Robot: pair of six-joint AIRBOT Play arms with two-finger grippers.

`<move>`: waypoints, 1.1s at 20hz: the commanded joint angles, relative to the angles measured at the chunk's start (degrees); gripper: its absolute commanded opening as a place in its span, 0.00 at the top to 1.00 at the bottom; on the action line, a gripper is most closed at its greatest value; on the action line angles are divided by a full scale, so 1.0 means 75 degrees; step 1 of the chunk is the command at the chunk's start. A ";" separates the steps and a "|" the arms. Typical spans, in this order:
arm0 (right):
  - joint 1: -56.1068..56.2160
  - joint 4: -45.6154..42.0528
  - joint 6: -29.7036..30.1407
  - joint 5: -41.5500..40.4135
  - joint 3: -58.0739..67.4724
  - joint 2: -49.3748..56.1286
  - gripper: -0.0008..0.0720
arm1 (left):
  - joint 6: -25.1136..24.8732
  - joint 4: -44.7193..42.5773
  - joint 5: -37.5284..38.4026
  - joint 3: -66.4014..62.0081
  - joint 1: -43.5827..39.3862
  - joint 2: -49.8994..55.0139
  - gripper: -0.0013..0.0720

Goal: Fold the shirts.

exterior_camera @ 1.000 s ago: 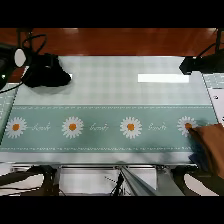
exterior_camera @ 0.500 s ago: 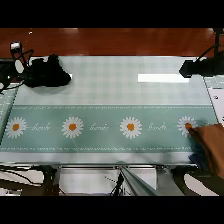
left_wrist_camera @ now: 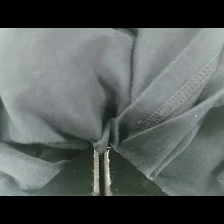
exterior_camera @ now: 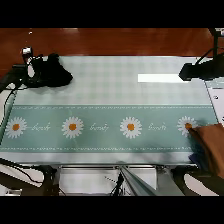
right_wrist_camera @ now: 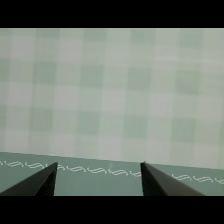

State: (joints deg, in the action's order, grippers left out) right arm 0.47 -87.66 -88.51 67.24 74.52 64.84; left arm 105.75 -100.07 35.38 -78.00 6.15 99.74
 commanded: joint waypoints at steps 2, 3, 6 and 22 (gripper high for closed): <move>0.0009 0.0012 0.0000 0.0216 -0.0003 0.0000 0.16 | -0.0009 0.0020 0.1244 -0.0405 -0.0017 -0.0006 0.95; 0.0009 0.0012 0.0003 0.0271 -0.0003 -0.0003 0.16 | -0.0009 0.0032 0.1492 -0.0635 -0.0032 -0.0085 0.95; 0.0009 0.0006 0.0006 0.0364 -0.0003 -0.0003 0.17 | -0.0009 0.0268 0.1807 -0.1387 -0.0265 -0.0781 0.95; 0.0006 -0.2454 0.0434 0.2124 -0.0003 -0.0012 0.19 | -0.0143 0.0350 0.2063 -0.2057 -0.6971 -0.6822 0.95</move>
State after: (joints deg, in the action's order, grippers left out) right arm 0.51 -103.96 -85.38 81.60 74.52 64.82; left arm 103.09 -97.30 49.36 -93.41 -36.38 51.62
